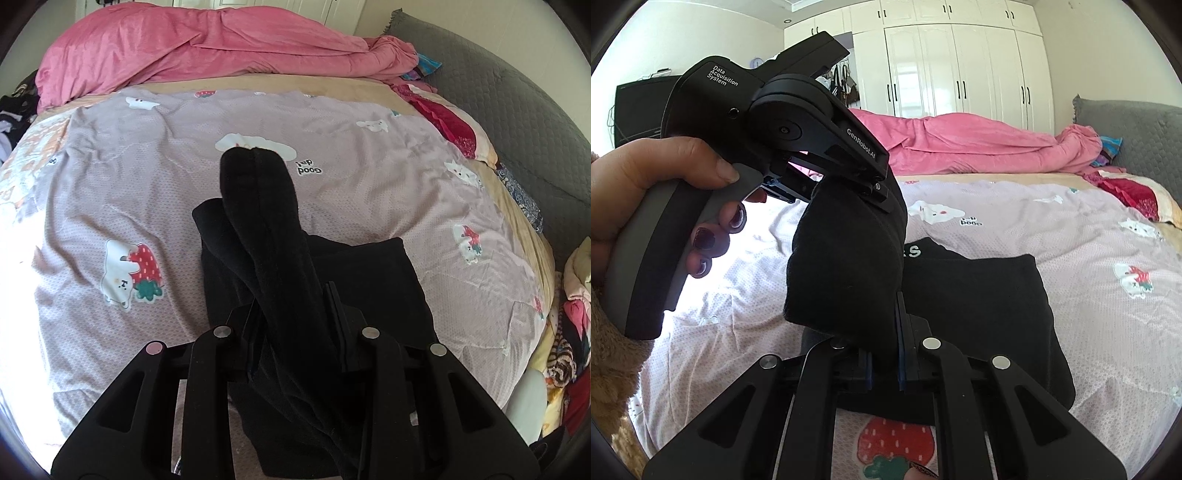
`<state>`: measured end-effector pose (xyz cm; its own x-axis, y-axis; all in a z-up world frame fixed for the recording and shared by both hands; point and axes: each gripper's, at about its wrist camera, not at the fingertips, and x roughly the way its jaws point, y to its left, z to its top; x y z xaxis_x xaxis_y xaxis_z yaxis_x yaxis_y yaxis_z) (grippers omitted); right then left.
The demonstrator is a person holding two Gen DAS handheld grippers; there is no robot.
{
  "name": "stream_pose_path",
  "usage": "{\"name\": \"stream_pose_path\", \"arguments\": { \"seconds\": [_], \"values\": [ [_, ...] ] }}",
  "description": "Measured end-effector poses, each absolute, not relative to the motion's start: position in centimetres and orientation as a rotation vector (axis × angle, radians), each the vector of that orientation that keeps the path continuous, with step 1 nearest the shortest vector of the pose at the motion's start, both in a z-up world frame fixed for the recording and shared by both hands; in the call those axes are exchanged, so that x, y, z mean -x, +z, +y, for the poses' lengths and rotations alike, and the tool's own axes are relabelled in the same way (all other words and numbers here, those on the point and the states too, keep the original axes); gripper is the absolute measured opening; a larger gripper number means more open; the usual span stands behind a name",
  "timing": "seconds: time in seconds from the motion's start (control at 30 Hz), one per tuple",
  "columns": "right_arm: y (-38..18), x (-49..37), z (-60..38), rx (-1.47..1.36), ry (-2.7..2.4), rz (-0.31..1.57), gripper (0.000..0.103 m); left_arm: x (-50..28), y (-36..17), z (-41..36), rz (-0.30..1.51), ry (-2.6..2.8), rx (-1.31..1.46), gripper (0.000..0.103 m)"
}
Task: Fold small clothes
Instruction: 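Lift the gripped edge with both tools and fold it over the shirt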
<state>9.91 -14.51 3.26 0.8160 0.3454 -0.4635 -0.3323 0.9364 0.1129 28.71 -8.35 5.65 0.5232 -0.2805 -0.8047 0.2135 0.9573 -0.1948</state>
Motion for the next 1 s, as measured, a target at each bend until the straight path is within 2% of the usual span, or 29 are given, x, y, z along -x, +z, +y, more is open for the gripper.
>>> {"name": "stream_pose_path", "arguments": {
  "seconds": [1.0],
  "values": [
    [0.7, -11.1, -18.9, -0.177, 0.312, 0.597, 0.008, -30.4, 2.5, -14.3, 1.037, -0.359, 0.029, 0.027]
  ]
}}
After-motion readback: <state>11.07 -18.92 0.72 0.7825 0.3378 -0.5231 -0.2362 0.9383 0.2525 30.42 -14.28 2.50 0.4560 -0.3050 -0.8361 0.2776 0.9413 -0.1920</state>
